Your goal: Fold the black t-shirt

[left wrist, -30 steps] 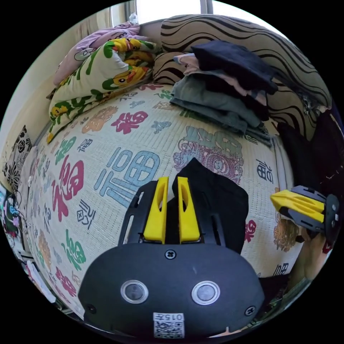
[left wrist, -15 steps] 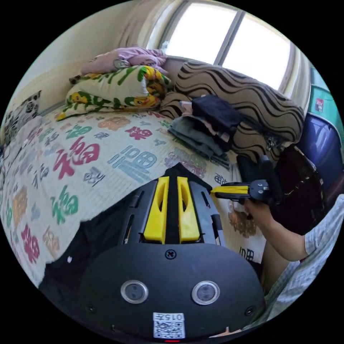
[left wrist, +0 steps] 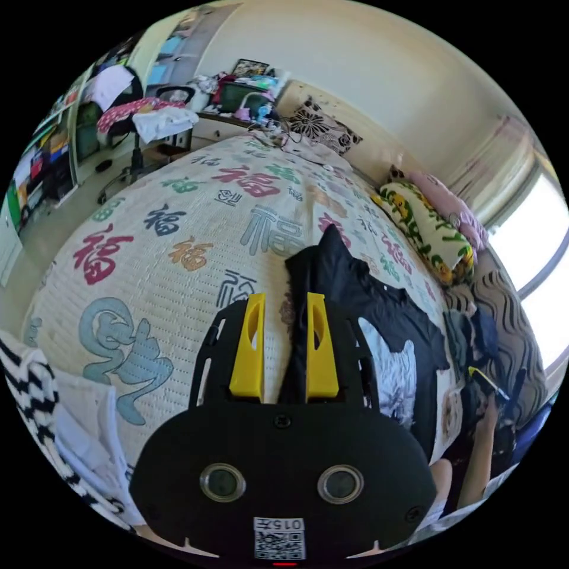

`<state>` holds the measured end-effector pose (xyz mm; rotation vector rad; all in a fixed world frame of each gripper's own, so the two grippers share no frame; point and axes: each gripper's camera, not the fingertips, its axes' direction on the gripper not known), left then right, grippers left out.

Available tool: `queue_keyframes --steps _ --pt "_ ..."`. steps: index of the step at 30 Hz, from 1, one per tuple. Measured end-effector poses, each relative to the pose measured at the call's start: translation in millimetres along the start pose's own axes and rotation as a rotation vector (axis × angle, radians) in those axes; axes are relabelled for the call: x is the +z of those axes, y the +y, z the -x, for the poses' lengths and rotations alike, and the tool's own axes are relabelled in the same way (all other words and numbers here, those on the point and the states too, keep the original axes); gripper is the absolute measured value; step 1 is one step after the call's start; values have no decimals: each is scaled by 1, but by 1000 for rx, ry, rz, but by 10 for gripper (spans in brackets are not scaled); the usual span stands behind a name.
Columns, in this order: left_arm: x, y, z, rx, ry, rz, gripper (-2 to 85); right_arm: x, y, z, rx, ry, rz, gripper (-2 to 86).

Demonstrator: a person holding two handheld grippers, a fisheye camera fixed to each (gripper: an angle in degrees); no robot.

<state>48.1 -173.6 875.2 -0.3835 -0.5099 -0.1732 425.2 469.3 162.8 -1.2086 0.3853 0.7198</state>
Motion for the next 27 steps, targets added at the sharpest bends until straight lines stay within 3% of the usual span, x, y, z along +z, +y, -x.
queue_keyframes --steps 4,5,7,10,13,15,18,24,27 --pt "62 7 25 -64 132 52 86 -13 -29 65 -118 -81 -32 0" --pt "84 12 26 -65 216 131 55 -16 -38 82 -147 -113 -29 -1" --pt "89 30 9 2 276 117 9 -22 -49 102 -177 -158 -32 -1" --pt "68 91 -58 342 235 64 2 -29 -62 124 -230 -200 -39 0" --pt "83 169 -97 552 149 213 13 -25 -73 140 -285 -256 -11 6" --pt "92 216 -90 526 94 285 29 -17 -81 149 -306 -298 25 13" --pt "78 251 -63 446 154 254 44 -7 -98 169 -360 -371 78 26" --pt "66 239 -3 207 163 70 87 28 -153 237 -572 -406 169 69" --pt "90 230 13 194 137 119 98 57 -188 266 -598 -452 256 77"
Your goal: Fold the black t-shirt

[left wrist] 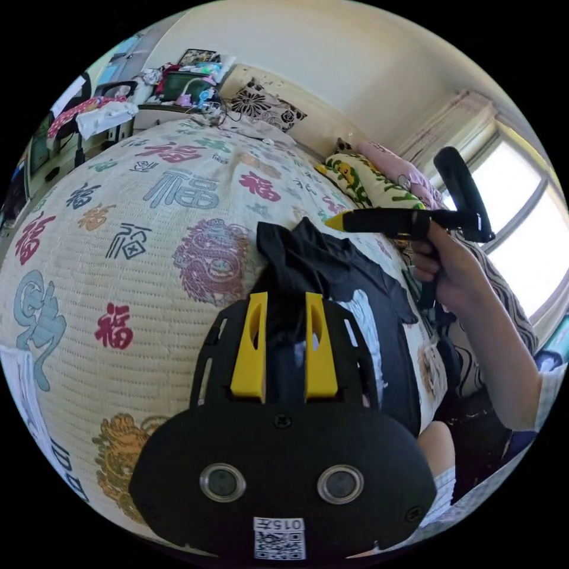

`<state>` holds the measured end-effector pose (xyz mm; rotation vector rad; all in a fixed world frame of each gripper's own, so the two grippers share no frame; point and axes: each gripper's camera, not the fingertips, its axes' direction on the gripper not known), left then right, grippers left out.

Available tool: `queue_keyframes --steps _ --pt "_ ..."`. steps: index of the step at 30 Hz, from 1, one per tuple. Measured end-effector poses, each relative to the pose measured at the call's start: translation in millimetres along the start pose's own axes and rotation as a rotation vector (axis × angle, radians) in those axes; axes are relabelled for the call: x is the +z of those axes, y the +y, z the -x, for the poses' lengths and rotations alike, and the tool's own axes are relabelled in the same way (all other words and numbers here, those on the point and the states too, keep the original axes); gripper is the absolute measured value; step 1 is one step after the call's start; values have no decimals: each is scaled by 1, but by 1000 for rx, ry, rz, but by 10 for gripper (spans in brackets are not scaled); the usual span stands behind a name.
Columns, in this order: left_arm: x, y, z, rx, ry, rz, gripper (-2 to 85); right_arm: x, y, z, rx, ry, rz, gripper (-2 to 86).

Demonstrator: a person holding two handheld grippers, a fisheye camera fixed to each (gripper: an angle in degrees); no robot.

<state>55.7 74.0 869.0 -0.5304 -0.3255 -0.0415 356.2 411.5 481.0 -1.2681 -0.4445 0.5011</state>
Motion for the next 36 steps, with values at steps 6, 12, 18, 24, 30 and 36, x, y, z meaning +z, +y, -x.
queue_keyframes --steps 6,12,18,24,30,36 --pt "14 52 6 66 45 7 101 57 -76 -16 80 -99 202 96" --pt "20 82 25 69 63 -7 104 75 -89 -44 146 -113 243 4" --pt "33 81 24 138 116 -27 105 3 -37 -84 270 -312 -77 -3" --pt "45 105 -11 309 94 -20 91 -26 66 -121 503 -417 -285 1" --pt "67 127 -59 559 213 49 117 -7 115 -134 615 -445 -248 1" --pt "99 189 -113 878 35 14 107 -3 107 -127 592 -467 -262 1"
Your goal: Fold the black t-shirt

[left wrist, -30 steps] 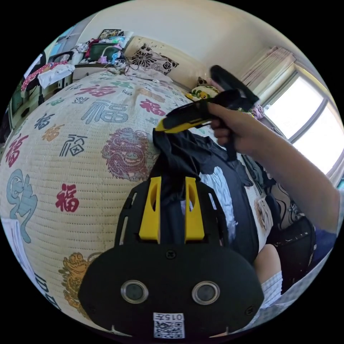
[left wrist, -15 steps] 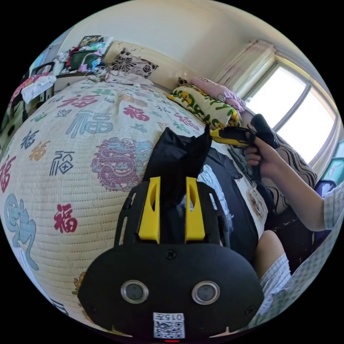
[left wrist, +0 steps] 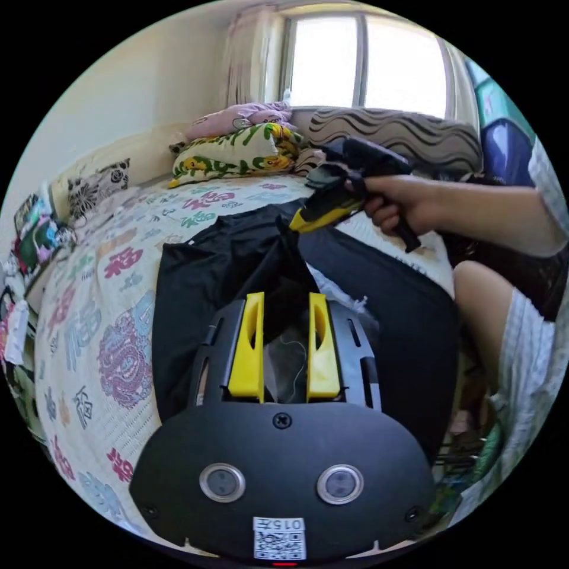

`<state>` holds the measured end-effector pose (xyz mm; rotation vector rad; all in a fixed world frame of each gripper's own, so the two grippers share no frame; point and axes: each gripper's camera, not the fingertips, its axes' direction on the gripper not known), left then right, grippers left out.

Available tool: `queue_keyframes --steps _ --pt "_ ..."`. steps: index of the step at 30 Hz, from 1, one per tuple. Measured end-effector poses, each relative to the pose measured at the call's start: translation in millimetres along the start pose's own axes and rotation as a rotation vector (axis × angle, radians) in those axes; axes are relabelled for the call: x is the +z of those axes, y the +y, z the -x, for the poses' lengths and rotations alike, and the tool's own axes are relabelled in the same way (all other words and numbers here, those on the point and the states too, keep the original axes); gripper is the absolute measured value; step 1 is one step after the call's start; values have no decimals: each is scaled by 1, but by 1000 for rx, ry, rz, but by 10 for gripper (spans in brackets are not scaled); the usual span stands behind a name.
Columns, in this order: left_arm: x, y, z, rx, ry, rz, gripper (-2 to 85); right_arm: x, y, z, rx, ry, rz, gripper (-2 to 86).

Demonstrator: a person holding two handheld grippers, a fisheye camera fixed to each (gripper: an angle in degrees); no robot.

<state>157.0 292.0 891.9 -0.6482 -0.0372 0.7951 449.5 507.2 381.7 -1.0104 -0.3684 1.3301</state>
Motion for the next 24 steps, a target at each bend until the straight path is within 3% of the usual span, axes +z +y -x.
queue_keyframes --steps 5,10,15,20,24 --pt "17 15 0 -22 54 49 46 11 -6 19 -62 38 38 2" --pt "-29 69 25 -220 100 -149 12 17 -12 42 -98 39 37 1" --pt "-101 151 70 -522 -79 -368 2 43 -47 98 -217 2 17 2" --pt "-117 233 112 -837 -172 -399 -2 143 -111 190 -440 75 140 2" --pt "-123 292 127 -1021 -268 -353 -4 236 -129 227 -467 132 292 2"
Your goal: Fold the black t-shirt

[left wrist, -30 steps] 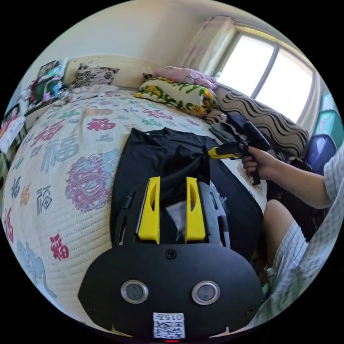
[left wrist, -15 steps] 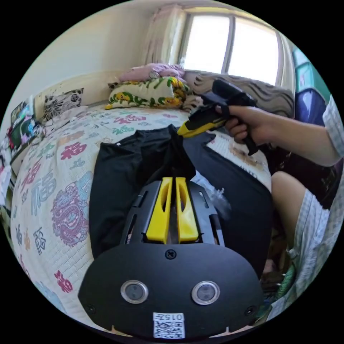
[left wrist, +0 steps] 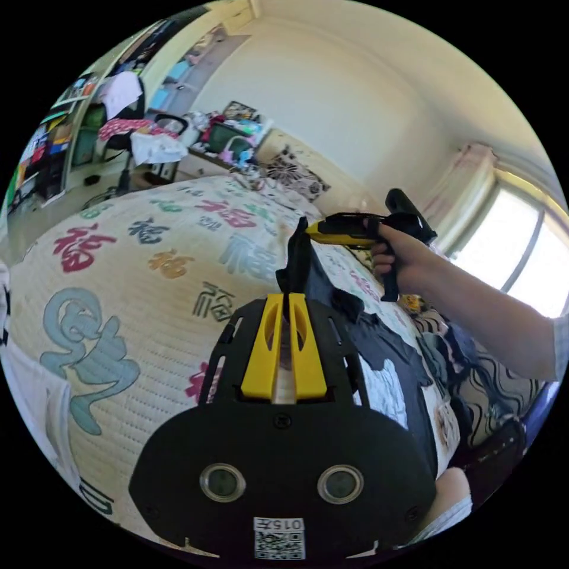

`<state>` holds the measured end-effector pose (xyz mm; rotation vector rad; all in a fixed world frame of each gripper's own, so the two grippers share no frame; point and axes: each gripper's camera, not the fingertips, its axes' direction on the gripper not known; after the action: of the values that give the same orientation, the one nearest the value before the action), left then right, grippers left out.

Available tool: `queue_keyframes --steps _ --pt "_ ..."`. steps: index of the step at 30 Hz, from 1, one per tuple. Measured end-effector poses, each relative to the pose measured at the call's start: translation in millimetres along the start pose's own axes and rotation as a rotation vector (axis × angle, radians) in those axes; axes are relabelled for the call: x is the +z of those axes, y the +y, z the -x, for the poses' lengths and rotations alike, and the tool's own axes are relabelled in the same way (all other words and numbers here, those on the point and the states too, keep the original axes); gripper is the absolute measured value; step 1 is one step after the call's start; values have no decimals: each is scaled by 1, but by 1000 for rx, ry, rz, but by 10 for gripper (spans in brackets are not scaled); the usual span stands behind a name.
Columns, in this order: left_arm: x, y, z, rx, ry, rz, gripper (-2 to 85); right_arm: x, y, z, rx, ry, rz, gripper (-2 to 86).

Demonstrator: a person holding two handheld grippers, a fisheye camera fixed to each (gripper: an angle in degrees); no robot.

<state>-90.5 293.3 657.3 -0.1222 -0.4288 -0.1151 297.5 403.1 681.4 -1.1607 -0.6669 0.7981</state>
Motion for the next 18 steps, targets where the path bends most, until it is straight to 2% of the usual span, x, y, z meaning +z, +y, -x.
queue_keyframes --steps 3,12,15,18 --pt "-11 7 39 -93 -32 -25 -4 55 -24 22 -15 80 103 2" --pt "-28 3 118 -185 -104 -9 -4 130 -41 77 -60 118 129 13" --pt "-28 6 130 -206 -120 35 -3 150 -42 99 -145 237 241 32" --pt "-32 3 137 -222 -129 62 1 159 -45 131 -275 508 298 40"
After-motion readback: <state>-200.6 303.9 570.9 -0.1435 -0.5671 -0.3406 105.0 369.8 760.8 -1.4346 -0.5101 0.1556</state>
